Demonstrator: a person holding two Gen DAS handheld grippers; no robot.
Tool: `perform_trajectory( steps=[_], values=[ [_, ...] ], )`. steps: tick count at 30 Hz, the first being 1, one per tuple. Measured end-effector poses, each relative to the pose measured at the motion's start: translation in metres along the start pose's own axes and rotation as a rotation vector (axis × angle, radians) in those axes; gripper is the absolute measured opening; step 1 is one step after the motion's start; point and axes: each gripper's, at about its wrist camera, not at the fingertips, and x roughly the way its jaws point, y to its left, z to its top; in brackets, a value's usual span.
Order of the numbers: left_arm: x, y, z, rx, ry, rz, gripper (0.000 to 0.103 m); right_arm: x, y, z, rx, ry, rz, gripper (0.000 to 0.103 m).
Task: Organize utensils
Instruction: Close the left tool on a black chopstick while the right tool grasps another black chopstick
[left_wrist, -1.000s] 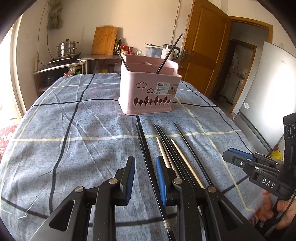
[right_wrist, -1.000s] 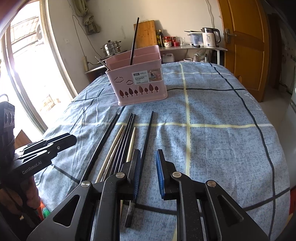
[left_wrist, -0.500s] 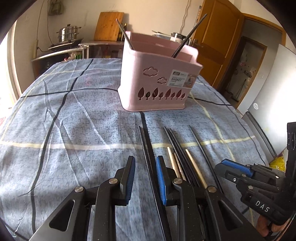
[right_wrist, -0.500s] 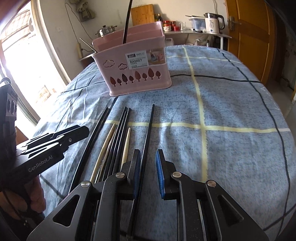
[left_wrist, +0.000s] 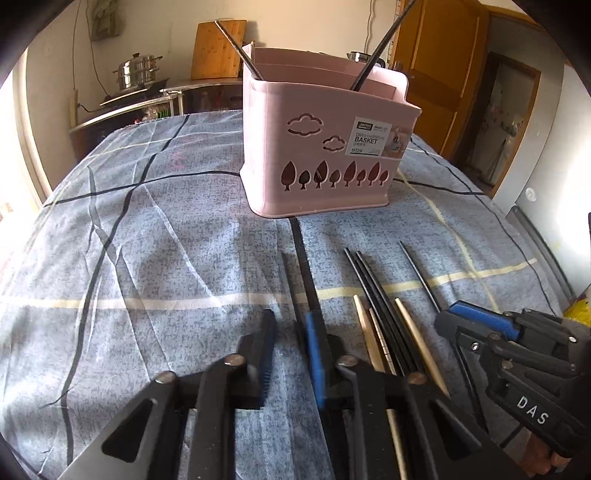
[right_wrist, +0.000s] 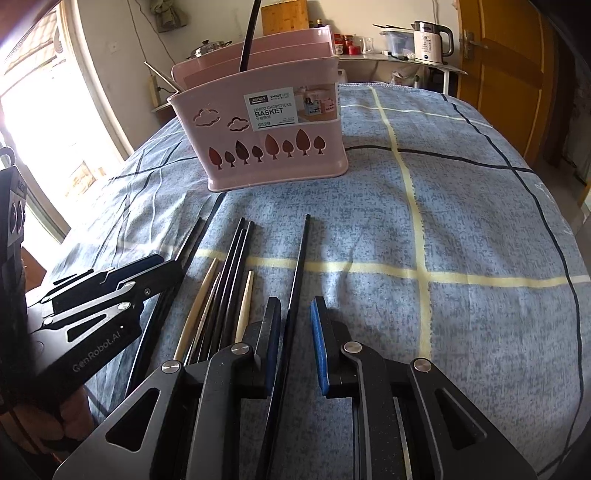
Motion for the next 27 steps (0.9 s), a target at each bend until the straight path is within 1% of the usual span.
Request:
perform_trajectory(
  steps=[1,3,6,9,15,17,19,21,23,27],
  values=[
    [-0.002,0.002,-0.001,-0.006,0.003,-0.007,0.007,-0.001,-0.001,0.000,0.002,0.001,-0.007,0.010],
    [-0.004,0.004,-0.003,-0.020,0.010,-0.017,0.006,-0.002,-0.003,-0.002,0.012,0.003,-0.012,0.008],
    [-0.008,0.006,-0.007,-0.030,0.014,-0.019,0.006,-0.004,-0.005,-0.002,0.023,0.009,-0.011,0.008],
    [-0.006,0.004,-0.003,-0.018,0.025,-0.012,0.006,-0.002,-0.004,0.001,0.017,0.021,-0.017,0.008],
    [0.000,-0.007,0.005,0.056,0.058,0.024,0.007,0.006,-0.002,0.011,0.000,0.058,-0.024,0.008],
    [0.002,-0.011,0.005,0.085,0.060,0.043,0.007,0.008,-0.004,0.014,0.015,0.063,-0.014,0.008],
    [0.003,-0.012,0.007,0.094,0.060,0.046,0.007,0.009,-0.007,0.015,0.033,0.062,0.000,0.007],
    [0.003,-0.009,0.009,0.078,0.068,0.030,0.006,0.010,-0.009,0.016,0.039,0.064,0.012,0.007],
    [0.001,-0.002,0.013,0.033,0.076,-0.018,0.006,0.007,-0.011,0.016,0.056,0.068,0.034,0.006],
    [-0.015,0.003,0.019,0.007,0.031,-0.057,0.005,-0.006,-0.012,0.015,0.063,0.036,0.051,0.006]
  ],
)
